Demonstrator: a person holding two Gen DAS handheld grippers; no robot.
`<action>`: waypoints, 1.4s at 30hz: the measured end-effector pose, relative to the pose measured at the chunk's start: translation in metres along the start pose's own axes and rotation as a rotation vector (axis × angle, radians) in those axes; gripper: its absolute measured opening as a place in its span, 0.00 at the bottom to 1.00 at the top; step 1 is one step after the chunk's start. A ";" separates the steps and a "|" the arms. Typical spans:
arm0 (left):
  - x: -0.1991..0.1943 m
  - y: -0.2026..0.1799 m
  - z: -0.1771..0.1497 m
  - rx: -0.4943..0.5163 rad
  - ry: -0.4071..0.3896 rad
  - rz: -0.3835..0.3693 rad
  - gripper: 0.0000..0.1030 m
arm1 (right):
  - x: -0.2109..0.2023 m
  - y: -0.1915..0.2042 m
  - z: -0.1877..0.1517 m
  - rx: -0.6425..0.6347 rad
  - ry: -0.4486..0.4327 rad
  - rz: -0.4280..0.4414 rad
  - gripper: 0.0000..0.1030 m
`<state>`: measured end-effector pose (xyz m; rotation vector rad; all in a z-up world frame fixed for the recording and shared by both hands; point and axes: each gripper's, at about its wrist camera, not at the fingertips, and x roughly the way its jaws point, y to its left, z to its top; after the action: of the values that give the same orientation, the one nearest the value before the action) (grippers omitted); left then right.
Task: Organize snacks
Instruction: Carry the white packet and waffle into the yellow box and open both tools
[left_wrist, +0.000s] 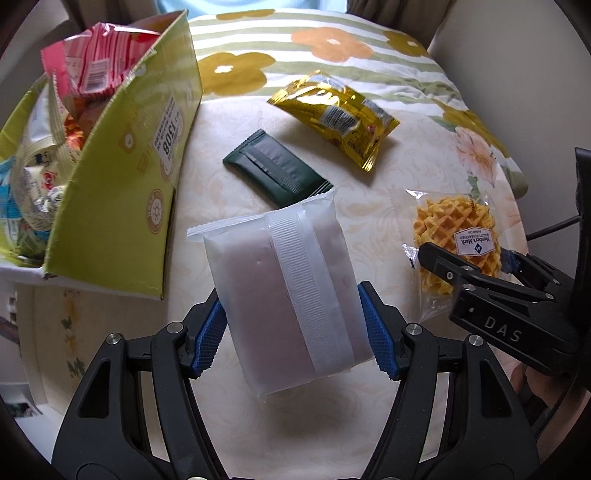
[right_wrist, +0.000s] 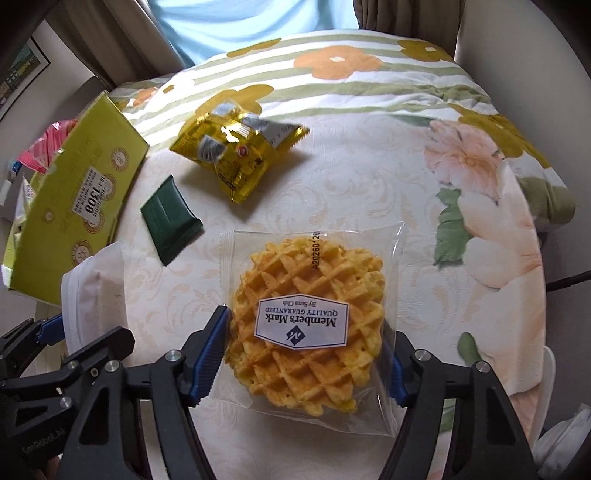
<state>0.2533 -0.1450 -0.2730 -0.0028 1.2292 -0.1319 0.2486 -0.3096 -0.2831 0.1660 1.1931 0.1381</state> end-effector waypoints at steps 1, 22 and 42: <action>-0.005 -0.002 0.000 -0.001 -0.011 -0.002 0.63 | -0.007 0.000 0.001 -0.009 -0.014 0.004 0.65; -0.137 0.066 0.030 -0.133 -0.322 0.046 0.63 | -0.126 0.073 0.049 -0.227 -0.283 0.138 0.66; -0.120 0.296 0.123 -0.077 -0.252 0.031 0.63 | -0.068 0.266 0.097 -0.212 -0.303 0.178 0.66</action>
<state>0.3592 0.1524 -0.1404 -0.0651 0.9814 -0.0547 0.3094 -0.0673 -0.1325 0.1023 0.8546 0.3805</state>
